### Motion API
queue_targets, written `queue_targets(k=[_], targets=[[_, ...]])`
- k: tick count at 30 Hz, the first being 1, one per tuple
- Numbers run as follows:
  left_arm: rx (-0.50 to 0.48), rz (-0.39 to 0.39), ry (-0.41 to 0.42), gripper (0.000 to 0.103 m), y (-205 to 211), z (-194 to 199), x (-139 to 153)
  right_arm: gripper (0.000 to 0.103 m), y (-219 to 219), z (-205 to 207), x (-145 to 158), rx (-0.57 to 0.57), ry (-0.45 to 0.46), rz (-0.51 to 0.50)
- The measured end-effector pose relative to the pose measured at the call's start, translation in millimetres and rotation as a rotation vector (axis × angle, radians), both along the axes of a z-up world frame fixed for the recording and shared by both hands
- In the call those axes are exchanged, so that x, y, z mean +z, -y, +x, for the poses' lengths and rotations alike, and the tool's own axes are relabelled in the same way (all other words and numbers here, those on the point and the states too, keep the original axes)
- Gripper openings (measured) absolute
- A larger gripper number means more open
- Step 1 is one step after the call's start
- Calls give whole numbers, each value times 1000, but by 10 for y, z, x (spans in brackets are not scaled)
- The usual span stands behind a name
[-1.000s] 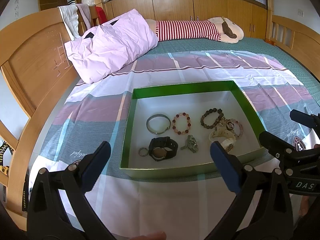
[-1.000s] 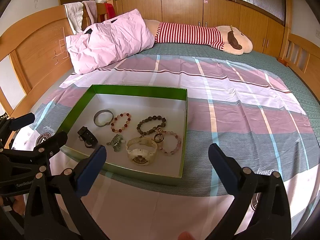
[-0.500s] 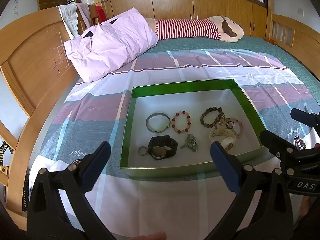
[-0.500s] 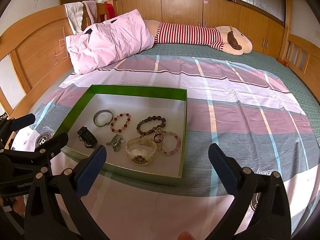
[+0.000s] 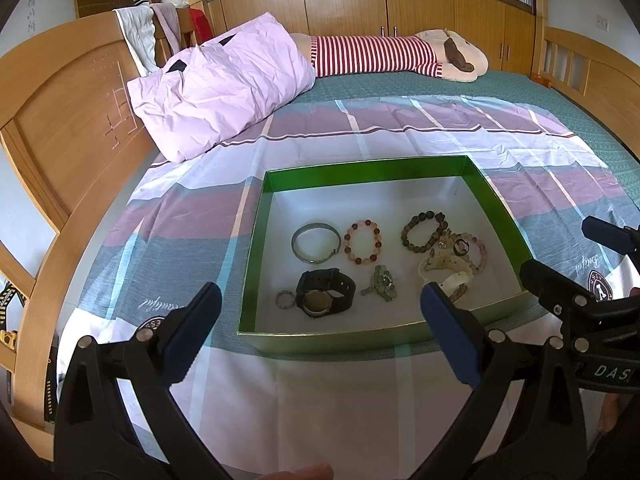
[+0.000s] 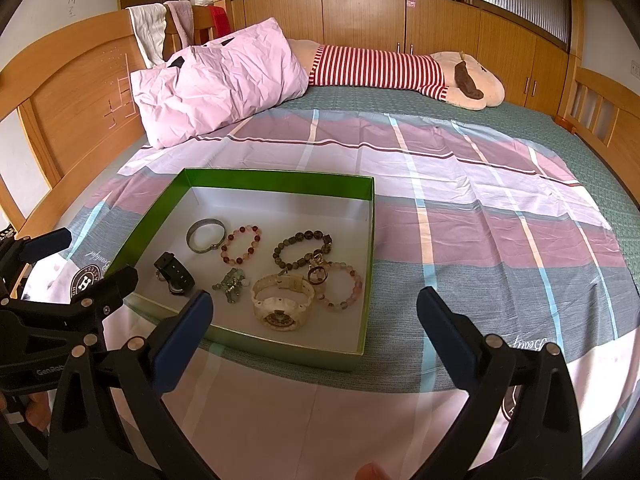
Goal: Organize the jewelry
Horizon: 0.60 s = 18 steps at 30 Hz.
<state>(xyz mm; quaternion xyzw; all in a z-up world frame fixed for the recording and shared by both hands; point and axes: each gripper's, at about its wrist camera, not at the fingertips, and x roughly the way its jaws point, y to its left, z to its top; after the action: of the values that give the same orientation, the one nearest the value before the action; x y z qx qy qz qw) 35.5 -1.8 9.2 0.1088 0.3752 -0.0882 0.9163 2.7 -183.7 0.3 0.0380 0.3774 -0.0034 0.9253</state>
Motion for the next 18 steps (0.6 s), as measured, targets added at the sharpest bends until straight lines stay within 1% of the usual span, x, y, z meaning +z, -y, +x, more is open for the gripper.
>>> queue_targets(k=[18], targets=[[8, -3, -8, 101, 16, 9, -22, 102, 39, 0, -15, -1, -3, 0]])
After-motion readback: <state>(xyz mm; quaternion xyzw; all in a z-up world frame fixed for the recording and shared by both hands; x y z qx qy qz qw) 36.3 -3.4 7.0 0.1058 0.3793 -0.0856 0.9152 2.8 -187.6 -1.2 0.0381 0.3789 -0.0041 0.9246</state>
